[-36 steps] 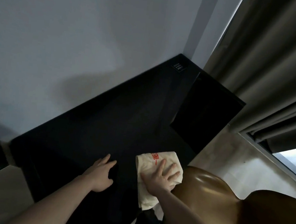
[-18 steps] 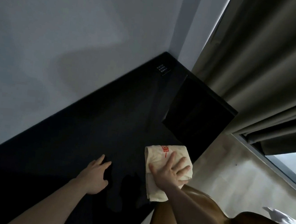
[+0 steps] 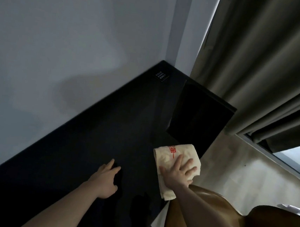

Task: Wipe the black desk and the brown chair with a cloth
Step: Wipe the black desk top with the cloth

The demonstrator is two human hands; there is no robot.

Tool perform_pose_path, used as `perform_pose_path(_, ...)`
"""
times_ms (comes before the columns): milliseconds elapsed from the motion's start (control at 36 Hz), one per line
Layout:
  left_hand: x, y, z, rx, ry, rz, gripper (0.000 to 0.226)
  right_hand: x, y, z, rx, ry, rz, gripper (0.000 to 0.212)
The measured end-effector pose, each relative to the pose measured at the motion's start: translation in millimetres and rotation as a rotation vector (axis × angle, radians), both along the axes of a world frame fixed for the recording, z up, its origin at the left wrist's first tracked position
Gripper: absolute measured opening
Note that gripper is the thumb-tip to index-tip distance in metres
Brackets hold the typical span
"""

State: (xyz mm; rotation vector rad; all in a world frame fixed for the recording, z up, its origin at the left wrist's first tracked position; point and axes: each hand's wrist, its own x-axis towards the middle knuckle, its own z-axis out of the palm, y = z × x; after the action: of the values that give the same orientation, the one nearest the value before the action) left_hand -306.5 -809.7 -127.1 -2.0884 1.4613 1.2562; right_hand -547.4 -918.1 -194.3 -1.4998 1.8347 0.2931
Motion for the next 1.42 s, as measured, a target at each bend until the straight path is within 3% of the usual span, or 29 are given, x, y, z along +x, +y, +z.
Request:
perform_pose_path(194, -1.6, -30.0, 2.2, 0.006, -0.019, -0.04, 0.079, -17.3, -27.3, -12.0, 0.028, -0.034, 0.036, 0.11)
perform_pose_path(389, -9.2, -108.2, -13.6, 0.001, -0.03, -0.08, 0.082, -35.5, -109.4, -17.8, -0.013, 0.005, -0.009, 0.108)
perform_pose_path(722, -30.2, -246.1, -59.5, -0.01, -0.047, -0.159, 0.114, -81.3, -280.5, -33.9, -0.116, 0.069, -0.123, 0.106)
perform_pose_path(833, -34.8, -274.3, -68.1, 0.006, -0.074, -0.186, 0.128, -92.0, -327.9, -39.9, -0.161, 0.121, -0.148, 0.105)
perform_pose_path(972, -29.6, -285.1, -76.3, -0.009, -0.069, -0.19, 0.129, -101.7, -370.5, -38.1, -0.193, 0.149, -0.183, 0.105)
perform_pose_path(1250, -28.1, -273.7, -80.5, -0.096, -0.093, -0.189, 0.124, -104.7, -376.8, -37.7, -0.234, 0.157, -0.185, 0.101)
perform_pose_path(1417, -31.5, -236.0, -76.4, -0.171, -0.115, -0.166, 0.098, -90.5, -328.0, -35.5, -0.226, 0.174, -0.099, 0.098)
